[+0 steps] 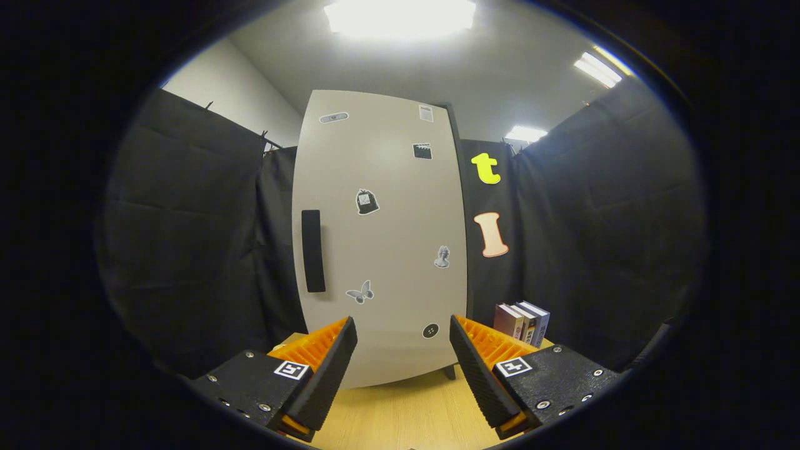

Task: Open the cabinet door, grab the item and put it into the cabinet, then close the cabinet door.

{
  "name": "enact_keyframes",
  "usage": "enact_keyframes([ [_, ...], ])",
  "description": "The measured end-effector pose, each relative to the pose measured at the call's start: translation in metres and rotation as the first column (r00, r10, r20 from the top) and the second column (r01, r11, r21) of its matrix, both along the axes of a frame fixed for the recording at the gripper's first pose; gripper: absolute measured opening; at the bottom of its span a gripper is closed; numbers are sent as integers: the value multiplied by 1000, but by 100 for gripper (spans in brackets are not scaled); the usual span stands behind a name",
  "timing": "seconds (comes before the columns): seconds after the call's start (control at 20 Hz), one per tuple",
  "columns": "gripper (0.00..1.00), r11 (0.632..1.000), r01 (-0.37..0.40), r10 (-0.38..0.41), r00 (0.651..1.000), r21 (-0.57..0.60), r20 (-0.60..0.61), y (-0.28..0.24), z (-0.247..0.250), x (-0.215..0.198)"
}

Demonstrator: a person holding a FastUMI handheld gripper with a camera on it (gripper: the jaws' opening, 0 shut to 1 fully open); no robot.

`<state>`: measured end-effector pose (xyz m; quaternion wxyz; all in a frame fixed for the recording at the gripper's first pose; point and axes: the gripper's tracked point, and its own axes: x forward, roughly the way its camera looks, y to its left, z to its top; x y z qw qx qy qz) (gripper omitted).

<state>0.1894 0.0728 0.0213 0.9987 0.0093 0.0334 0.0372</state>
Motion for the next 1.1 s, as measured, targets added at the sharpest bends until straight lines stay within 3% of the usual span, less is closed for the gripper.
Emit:
enact_keyframes([
  [0.3, 93, 1000, -11, 11, 1000, 9, -4, 9, -21, -33],
  [1.1, 93, 998, -6, 9, 999, 63, -45, 18, -35, -48],
])
